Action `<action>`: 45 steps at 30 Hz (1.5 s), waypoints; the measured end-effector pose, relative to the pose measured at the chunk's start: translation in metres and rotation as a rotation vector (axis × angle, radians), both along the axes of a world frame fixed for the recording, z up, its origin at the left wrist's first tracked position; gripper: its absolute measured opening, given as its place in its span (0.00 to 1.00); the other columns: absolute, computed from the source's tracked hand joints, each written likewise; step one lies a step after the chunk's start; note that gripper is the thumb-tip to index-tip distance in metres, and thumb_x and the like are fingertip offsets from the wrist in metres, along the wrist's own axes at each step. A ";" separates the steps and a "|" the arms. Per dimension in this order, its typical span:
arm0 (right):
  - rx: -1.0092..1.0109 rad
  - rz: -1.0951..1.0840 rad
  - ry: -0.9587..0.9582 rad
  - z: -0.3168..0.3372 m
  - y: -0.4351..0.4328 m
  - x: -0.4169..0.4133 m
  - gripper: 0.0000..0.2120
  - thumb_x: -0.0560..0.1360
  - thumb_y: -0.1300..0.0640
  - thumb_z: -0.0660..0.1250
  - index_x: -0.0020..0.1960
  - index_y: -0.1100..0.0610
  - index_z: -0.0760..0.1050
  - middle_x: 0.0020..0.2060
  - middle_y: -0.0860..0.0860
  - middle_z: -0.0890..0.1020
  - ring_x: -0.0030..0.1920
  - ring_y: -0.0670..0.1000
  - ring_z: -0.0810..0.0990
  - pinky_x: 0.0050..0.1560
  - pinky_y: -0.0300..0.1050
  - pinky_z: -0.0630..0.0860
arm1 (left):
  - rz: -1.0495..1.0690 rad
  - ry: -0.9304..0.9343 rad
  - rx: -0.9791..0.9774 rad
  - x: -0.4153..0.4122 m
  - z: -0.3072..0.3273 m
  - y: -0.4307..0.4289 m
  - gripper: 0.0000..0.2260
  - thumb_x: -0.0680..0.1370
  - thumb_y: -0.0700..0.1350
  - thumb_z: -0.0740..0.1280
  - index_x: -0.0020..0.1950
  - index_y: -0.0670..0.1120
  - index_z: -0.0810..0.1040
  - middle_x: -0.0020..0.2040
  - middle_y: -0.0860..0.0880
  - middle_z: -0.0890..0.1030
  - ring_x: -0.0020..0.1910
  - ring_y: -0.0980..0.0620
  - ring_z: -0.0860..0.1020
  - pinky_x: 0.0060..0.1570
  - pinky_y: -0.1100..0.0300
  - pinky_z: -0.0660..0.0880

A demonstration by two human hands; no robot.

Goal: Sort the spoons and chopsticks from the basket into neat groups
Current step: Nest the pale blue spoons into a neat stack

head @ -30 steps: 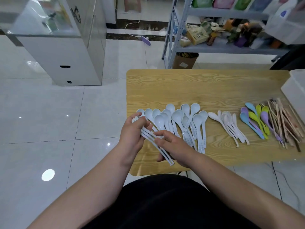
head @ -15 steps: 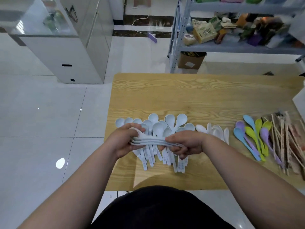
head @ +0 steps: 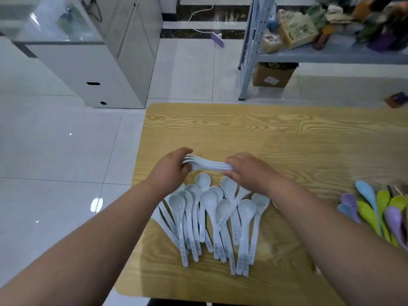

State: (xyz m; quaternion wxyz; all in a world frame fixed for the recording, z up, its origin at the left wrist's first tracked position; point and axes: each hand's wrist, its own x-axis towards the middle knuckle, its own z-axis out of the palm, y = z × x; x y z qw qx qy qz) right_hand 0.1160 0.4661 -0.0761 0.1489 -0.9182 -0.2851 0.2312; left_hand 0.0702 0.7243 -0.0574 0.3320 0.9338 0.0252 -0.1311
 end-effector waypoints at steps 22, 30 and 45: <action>0.170 -0.138 -0.413 -0.096 0.015 0.091 0.23 0.80 0.49 0.61 0.70 0.58 0.75 0.69 0.56 0.76 0.73 0.59 0.71 0.71 0.61 0.67 | -0.196 -0.263 0.011 0.121 -0.121 0.037 0.19 0.79 0.44 0.68 0.70 0.42 0.76 0.70 0.44 0.77 0.73 0.44 0.71 0.71 0.44 0.67; 0.187 -0.175 -0.414 -0.101 0.015 0.091 0.24 0.79 0.56 0.61 0.74 0.58 0.72 0.70 0.55 0.75 0.74 0.57 0.69 0.73 0.60 0.65 | -0.170 -0.340 0.004 0.119 -0.117 0.035 0.23 0.78 0.51 0.64 0.71 0.43 0.73 0.67 0.44 0.78 0.66 0.45 0.76 0.65 0.49 0.73; 0.141 -0.175 -0.394 -0.102 0.014 0.090 0.28 0.80 0.47 0.58 0.77 0.57 0.67 0.73 0.55 0.72 0.75 0.57 0.67 0.75 0.58 0.62 | -0.142 -0.378 0.072 0.118 -0.120 0.034 0.34 0.77 0.56 0.64 0.79 0.40 0.63 0.74 0.41 0.71 0.72 0.44 0.69 0.72 0.55 0.64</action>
